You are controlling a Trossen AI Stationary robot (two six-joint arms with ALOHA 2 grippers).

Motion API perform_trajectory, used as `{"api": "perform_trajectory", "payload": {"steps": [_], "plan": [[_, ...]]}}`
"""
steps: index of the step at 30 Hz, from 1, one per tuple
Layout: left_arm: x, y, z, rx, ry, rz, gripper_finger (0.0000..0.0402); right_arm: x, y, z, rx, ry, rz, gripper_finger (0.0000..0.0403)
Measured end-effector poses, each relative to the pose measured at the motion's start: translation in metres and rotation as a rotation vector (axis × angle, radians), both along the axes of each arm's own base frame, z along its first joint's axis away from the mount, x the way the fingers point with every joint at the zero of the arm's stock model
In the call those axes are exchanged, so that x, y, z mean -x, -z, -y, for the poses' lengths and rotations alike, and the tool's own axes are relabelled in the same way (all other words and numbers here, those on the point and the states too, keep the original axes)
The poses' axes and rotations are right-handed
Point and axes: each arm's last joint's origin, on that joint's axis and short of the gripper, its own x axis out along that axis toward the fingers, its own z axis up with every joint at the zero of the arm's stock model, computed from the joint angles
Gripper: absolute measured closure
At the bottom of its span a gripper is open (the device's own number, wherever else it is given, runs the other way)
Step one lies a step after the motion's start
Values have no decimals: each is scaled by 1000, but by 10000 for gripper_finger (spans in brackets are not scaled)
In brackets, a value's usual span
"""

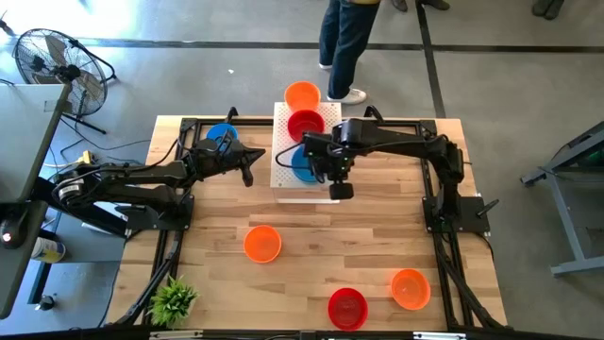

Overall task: Pick & Place Mini bowls
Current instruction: Stack the blue bowl on top of the other blue bowls on the shelf, then stack the orange bowl on top of the other orange bowls on the shelf

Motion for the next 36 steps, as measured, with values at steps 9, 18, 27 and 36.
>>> {"api": "perform_trajectory", "payload": {"steps": [9,18,27,36], "plan": [[0,0,0,0,0,0,396,-5,-2,2,10,-6,62,400],[0,0,0,-2,1,-5,396,24,-36,-24,0,35,186,402],[0,1,0,0,2,-7,396,73,2,-52,-89,89,483,403],[0,0,0,-3,3,0,396,109,47,-85,-201,162,672,403]]}}
